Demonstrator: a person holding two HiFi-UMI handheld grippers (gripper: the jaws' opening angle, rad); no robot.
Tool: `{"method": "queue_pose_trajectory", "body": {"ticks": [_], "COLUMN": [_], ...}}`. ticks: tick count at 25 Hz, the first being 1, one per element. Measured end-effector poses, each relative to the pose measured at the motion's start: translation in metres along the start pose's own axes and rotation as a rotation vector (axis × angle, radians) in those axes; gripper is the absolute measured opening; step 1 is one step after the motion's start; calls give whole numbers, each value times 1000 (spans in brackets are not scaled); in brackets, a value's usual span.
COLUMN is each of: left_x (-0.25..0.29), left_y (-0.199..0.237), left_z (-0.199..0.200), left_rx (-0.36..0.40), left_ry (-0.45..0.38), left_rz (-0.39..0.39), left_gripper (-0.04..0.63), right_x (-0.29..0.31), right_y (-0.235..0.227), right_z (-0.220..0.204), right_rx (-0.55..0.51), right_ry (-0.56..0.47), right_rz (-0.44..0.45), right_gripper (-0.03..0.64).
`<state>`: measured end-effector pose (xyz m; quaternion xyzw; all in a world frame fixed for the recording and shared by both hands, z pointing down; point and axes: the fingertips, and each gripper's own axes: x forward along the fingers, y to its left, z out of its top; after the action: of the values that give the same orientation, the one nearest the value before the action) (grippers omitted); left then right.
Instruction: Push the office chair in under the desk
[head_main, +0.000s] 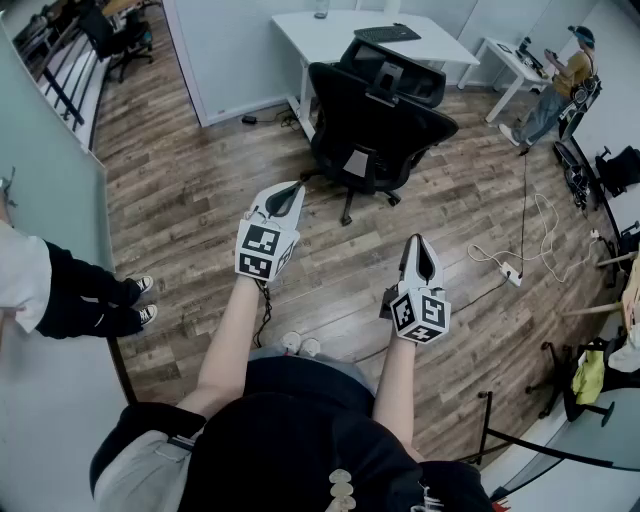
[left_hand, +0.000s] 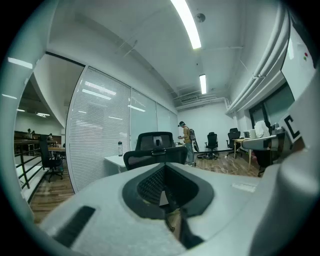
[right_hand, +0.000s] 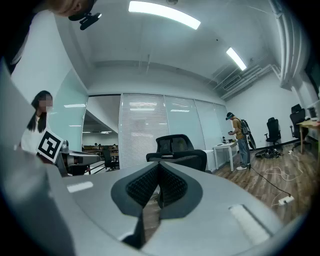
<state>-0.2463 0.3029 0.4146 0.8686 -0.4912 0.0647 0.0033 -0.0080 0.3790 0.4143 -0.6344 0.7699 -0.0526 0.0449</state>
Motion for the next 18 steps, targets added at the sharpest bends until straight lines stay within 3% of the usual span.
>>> {"method": "queue_pose_trajectory", "body": {"ticks": [18], "left_x": [1], "left_y": [1], "left_z": [1], "left_rx": [3], "left_ry": [2], "left_rz": [-5], "left_gripper": [8], "right_x": [3], "right_y": [5], "right_z": [3], "right_rx": [14], "right_ry": [-9], "right_rz": [14], "right_gripper": [11]}}
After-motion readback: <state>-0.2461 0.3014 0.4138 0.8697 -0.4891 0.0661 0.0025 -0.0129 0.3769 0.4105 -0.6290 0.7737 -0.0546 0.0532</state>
